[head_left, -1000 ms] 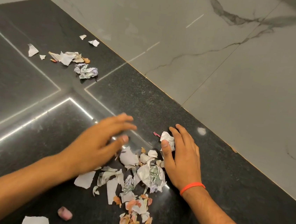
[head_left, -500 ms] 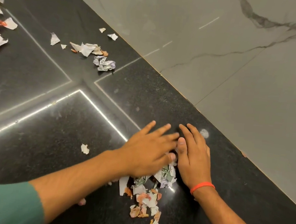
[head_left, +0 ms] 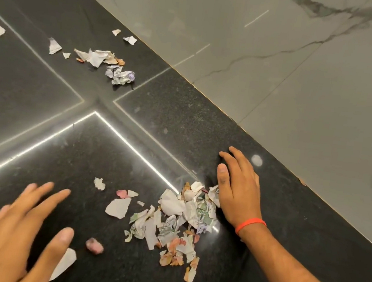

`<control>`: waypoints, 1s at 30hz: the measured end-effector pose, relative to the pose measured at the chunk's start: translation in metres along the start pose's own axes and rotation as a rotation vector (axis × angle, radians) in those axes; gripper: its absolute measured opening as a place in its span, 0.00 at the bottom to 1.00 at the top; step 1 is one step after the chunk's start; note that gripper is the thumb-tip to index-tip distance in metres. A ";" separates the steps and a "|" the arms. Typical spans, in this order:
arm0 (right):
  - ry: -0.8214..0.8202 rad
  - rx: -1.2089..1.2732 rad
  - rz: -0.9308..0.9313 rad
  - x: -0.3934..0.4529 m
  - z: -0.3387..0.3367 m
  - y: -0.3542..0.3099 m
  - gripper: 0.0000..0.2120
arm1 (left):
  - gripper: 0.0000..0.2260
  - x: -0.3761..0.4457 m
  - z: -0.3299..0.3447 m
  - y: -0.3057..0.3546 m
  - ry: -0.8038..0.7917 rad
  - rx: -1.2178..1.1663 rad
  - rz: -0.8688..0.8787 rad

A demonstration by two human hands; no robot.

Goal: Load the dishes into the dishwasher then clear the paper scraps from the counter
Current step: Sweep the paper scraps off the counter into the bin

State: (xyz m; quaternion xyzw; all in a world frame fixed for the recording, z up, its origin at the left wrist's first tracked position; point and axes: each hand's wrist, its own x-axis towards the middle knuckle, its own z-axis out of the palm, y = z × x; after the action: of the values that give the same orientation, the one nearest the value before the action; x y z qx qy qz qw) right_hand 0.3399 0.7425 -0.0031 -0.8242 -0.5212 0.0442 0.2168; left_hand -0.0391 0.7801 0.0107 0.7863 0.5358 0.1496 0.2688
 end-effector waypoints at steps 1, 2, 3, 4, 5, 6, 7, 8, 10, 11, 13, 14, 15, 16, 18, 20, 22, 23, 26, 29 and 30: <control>0.003 0.003 -0.001 0.000 0.000 0.000 0.29 | 0.33 -0.008 0.006 -0.004 0.005 0.075 -0.042; 0.006 0.004 -0.002 0.001 0.000 0.001 0.29 | 0.36 -0.014 0.015 -0.003 0.002 0.155 -0.041; 0.008 0.007 -0.004 0.000 0.000 0.000 0.29 | 0.38 -0.018 0.023 0.003 -0.012 0.218 -0.014; 0.009 0.009 -0.006 0.001 0.000 0.000 0.29 | 0.38 -0.018 0.030 0.017 -0.033 0.239 0.029; 0.009 0.010 -0.008 0.001 0.001 0.000 0.29 | 0.38 -0.017 0.038 0.030 -0.056 0.239 0.087; 0.012 0.012 -0.011 0.001 0.001 0.000 0.29 | 0.37 -0.014 0.046 0.045 -0.074 0.249 0.146; 0.015 0.013 -0.015 0.002 0.001 0.001 0.29 | 0.35 -0.010 0.053 0.059 -0.092 0.267 0.194; 0.020 0.018 -0.019 0.001 0.001 0.000 0.30 | 0.34 -0.005 0.060 0.072 -0.107 0.268 0.229; 0.028 0.033 -0.021 0.000 0.000 -0.001 0.30 | 0.33 0.006 0.072 0.090 -0.124 0.202 0.293; 0.032 0.044 -0.022 -0.001 -0.001 -0.001 0.31 | 0.32 0.012 0.075 0.096 -0.128 0.142 0.337; 0.034 0.065 -0.019 -0.002 -0.001 -0.002 0.31 | 0.29 0.019 0.075 0.100 -0.145 -0.069 0.422; 0.035 0.072 -0.018 -0.002 -0.001 -0.003 0.31 | 0.27 0.021 0.073 0.099 -0.134 -0.178 0.444; 0.037 0.073 -0.014 -0.003 -0.001 -0.003 0.30 | 0.25 0.021 0.070 0.096 -0.083 -0.251 0.452; 0.040 0.069 -0.012 -0.003 -0.001 -0.003 0.30 | 0.22 0.022 0.065 0.092 -0.006 -0.295 0.425; 0.041 0.061 -0.008 -0.003 0.000 -0.002 0.28 | 0.19 0.025 0.057 0.079 0.085 -0.329 0.259; 0.043 0.057 -0.012 -0.003 0.000 0.000 0.26 | 0.21 0.036 0.049 0.065 0.078 -0.271 0.108; 0.041 0.055 -0.021 -0.002 0.001 0.000 0.24 | 0.23 0.050 0.046 0.056 0.069 -0.091 0.069; 0.043 0.054 -0.024 -0.003 0.001 0.000 0.24 | 0.25 0.057 0.047 0.056 0.061 0.022 0.074; 0.047 0.055 -0.028 -0.003 0.000 0.000 0.23 | 0.29 0.067 0.057 0.069 -0.010 0.252 0.176; 0.037 0.053 -0.029 -0.004 0.000 -0.001 0.23 | 0.28 0.063 0.068 0.080 -0.116 0.211 0.424; 0.033 0.053 -0.032 -0.005 0.001 -0.001 0.24 | 0.27 0.061 0.069 0.080 -0.143 0.178 0.498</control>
State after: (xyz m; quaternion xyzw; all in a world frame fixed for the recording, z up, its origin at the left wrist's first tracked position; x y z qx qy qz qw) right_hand 0.3367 0.7390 -0.0040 -0.8103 -0.5295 0.0410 0.2477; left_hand 0.0818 0.7958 -0.0020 0.9229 0.3166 0.1078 0.1908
